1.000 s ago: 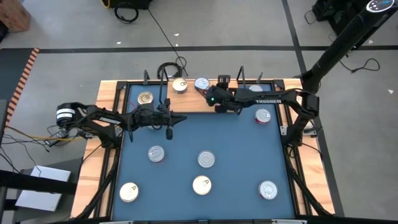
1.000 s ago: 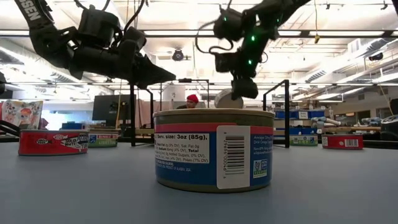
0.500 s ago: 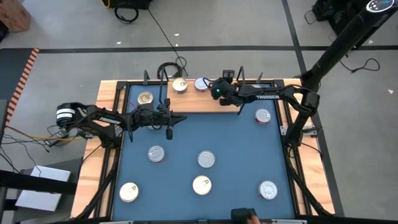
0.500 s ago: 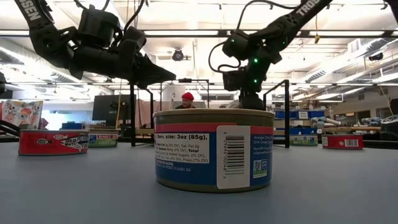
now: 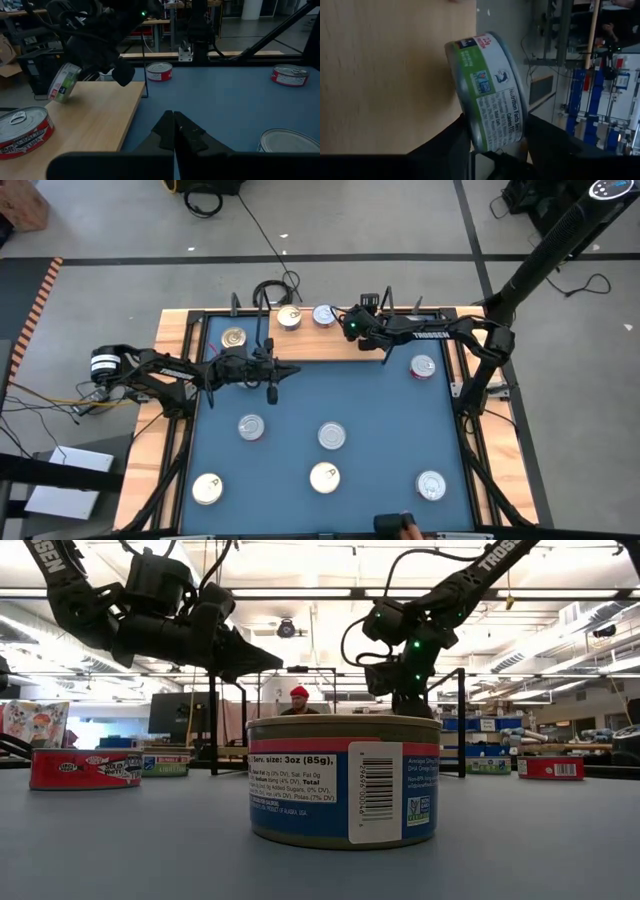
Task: Stack canned seafood by type on shelf
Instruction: Put the white tuna can on the shelf
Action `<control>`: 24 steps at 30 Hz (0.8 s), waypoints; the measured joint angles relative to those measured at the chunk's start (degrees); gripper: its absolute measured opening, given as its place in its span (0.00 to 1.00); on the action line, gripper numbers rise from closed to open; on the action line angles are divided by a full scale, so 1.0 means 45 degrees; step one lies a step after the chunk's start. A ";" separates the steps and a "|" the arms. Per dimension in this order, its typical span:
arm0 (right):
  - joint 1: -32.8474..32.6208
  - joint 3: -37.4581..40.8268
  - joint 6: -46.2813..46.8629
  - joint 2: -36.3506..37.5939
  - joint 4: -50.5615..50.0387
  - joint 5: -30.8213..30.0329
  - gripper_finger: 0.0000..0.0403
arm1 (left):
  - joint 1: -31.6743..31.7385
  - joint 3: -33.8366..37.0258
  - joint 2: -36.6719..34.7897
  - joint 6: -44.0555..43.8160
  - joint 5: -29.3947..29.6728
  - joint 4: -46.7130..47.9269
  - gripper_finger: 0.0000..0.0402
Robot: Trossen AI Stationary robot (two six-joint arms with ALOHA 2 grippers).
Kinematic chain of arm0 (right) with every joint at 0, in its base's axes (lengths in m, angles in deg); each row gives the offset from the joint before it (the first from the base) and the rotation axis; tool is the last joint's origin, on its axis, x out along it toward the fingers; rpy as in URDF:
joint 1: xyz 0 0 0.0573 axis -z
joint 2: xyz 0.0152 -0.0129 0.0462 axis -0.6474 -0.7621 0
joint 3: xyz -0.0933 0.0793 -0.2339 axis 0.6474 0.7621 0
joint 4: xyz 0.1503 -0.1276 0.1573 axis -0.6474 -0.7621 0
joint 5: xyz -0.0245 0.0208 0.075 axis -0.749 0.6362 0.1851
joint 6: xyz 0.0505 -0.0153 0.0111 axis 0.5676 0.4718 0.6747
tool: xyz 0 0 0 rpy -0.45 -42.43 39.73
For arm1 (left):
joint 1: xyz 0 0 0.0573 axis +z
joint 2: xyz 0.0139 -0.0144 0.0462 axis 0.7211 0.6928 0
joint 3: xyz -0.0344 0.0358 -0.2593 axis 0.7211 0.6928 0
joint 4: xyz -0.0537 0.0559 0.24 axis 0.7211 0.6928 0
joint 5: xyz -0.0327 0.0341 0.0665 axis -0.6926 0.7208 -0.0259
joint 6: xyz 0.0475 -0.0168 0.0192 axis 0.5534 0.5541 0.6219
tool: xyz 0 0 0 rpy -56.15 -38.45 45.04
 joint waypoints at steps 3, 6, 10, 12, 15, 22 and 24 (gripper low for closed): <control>-0.0097 0.0000 0.0044 0.0000 -0.0288 0.0018 0.53 | 0.0000 0.0000 0.0005 0.0000 0.0000 0.0000 0.00; -0.0194 0.0000 0.0090 0.0000 -0.0558 0.0039 0.58 | 0.0000 0.0000 0.0005 0.0000 0.0000 0.0000 0.00; -0.0321 -0.0005 0.0460 0.0000 -0.0891 0.0029 0.62 | 0.0000 0.0000 0.0005 -0.0005 0.0000 0.0005 0.00; -0.0376 -0.0140 0.0957 0.0000 -0.1343 0.0038 0.63 | 0.0000 0.0000 0.0005 -0.0005 -0.0001 0.0005 0.00; -0.0460 -0.0384 0.1580 0.0000 -0.1923 0.0086 0.64 | 0.0000 0.0000 0.0005 -0.0005 -0.0004 0.0005 0.00; -0.0549 -0.0980 0.2299 0.0000 -0.2876 0.0447 0.64 | 0.0000 0.0000 0.0007 -0.0010 -0.0005 0.0029 0.00; -0.0600 -0.1104 0.2400 0.0000 -0.3149 0.0462 0.64 | 0.0000 0.0000 0.0010 -0.0010 -0.0005 0.0044 0.00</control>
